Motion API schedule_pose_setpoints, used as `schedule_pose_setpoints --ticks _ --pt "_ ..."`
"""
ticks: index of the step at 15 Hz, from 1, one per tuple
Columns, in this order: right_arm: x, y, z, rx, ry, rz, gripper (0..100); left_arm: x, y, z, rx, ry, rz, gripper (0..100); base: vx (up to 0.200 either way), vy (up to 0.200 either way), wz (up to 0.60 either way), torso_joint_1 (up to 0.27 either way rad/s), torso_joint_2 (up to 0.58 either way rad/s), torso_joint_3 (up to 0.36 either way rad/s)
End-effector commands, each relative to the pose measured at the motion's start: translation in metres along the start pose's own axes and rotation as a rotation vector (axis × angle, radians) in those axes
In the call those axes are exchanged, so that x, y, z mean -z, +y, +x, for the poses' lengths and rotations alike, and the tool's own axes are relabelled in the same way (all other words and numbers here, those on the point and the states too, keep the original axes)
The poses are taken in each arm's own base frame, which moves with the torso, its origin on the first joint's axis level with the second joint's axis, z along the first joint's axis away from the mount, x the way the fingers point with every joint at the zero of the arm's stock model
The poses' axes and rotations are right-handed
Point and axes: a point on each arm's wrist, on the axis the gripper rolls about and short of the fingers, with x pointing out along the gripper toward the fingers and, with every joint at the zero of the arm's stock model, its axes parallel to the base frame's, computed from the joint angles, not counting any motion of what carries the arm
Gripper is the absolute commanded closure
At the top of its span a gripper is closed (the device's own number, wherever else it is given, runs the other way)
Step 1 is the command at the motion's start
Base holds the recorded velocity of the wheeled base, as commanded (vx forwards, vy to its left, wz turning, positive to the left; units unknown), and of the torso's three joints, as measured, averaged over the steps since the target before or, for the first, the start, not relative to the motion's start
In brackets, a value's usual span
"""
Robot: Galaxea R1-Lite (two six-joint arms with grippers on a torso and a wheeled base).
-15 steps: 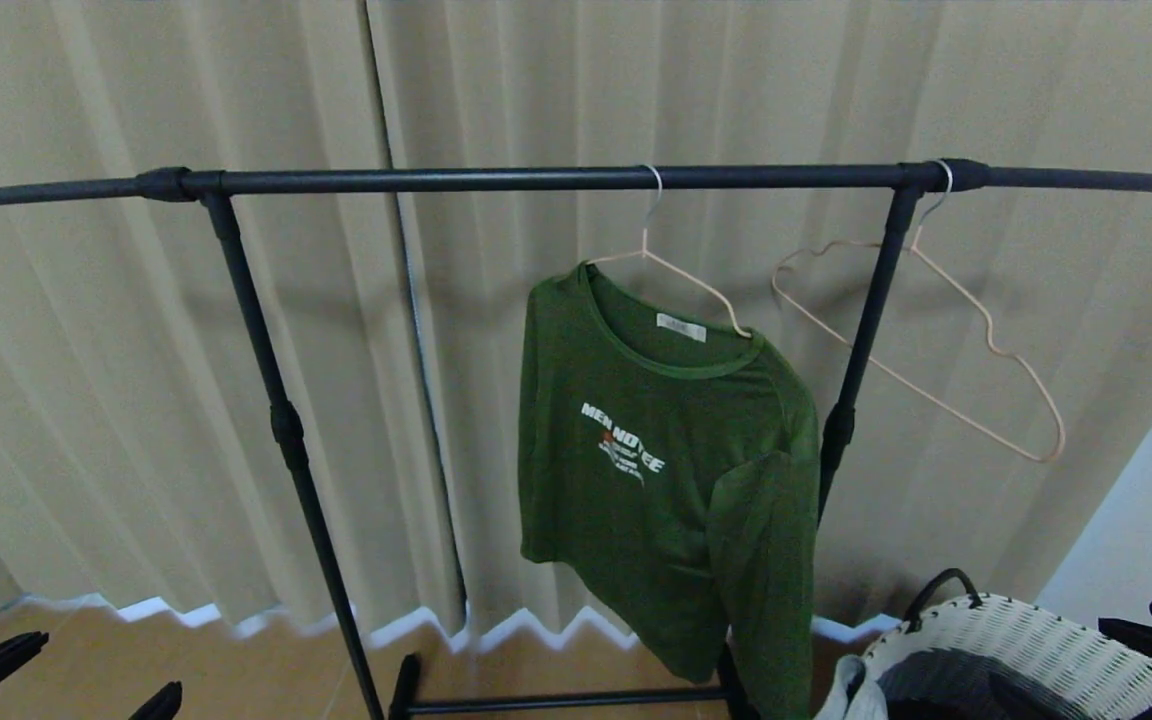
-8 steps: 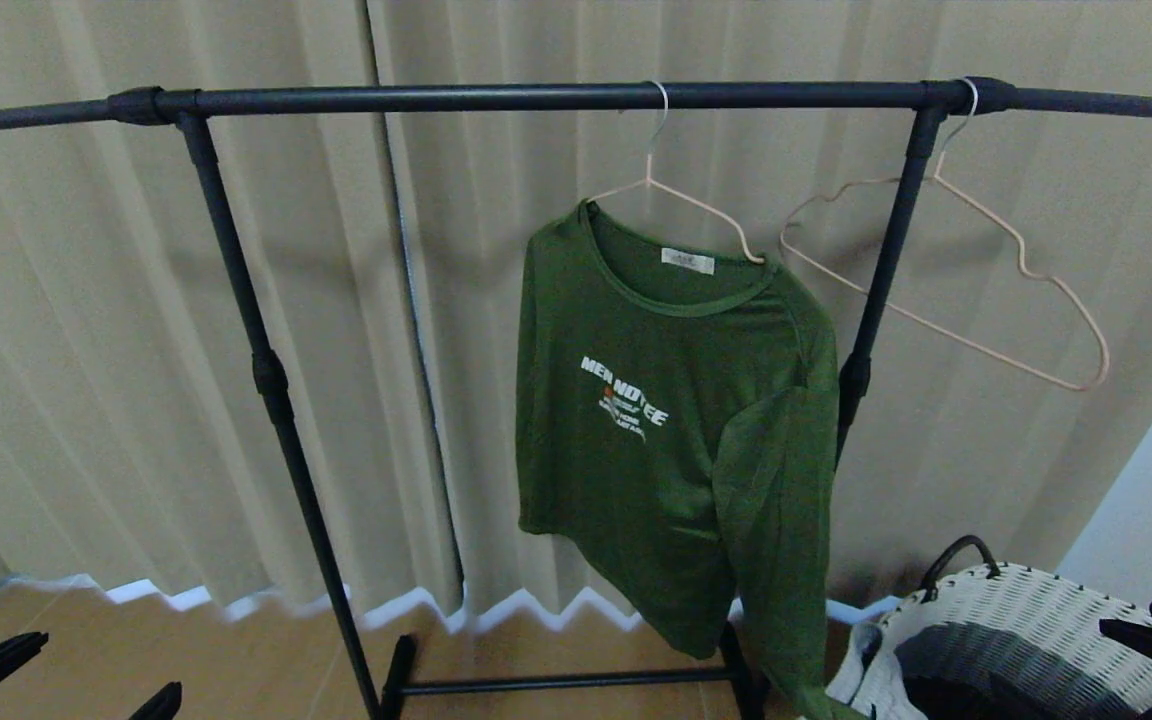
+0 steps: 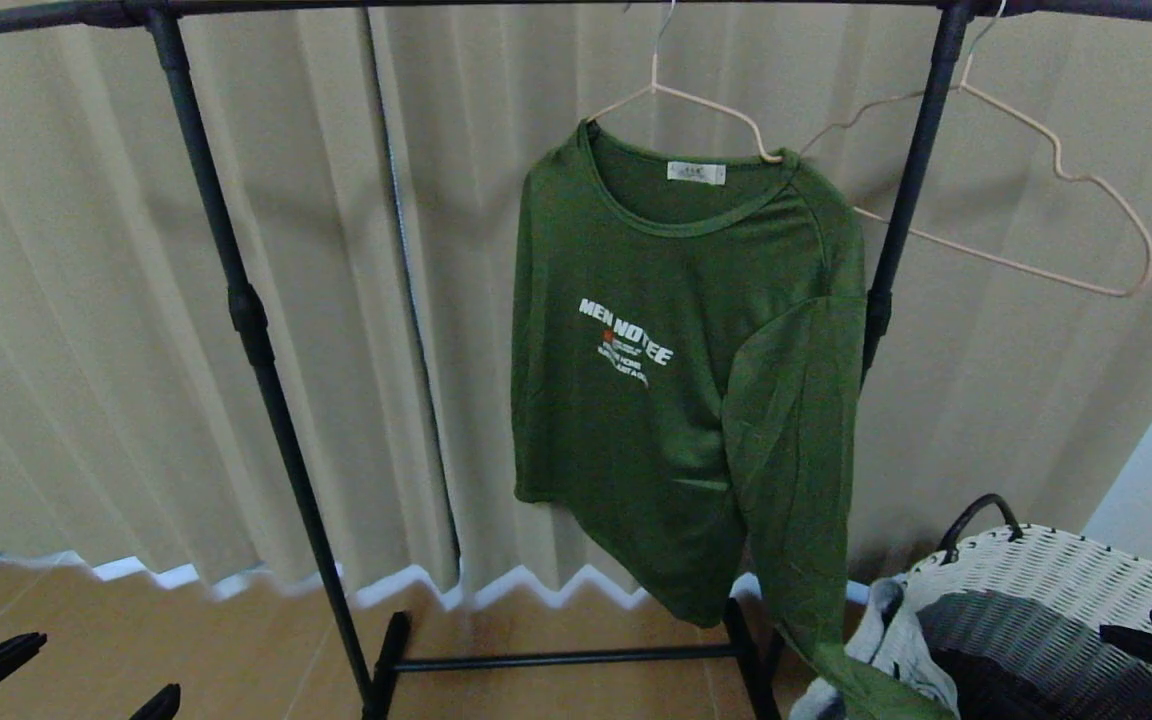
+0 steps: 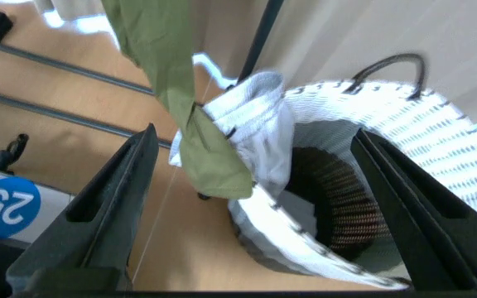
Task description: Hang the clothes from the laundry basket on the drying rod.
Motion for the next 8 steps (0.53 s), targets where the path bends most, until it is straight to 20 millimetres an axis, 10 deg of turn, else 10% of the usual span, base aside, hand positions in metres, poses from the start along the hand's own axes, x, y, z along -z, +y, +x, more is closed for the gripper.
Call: schedule_pose_setpoints --ticks 1,8 --pt "0.0013 0.0002 -0.0002 -0.002 0.001 -0.002 0 0.0001 -0.0001 -0.0011 -0.001 -0.009 0.003 0 0.0 0.0 0.0 -0.036 0.28 0.232" --pt "0.0019 0.0005 -0.0002 -0.005 0.003 -0.019 0 -0.0004 0.0 -0.0011 0.0 -0.011 0.004 0 0.0 0.0 0.0 -0.01 0.05 0.036"
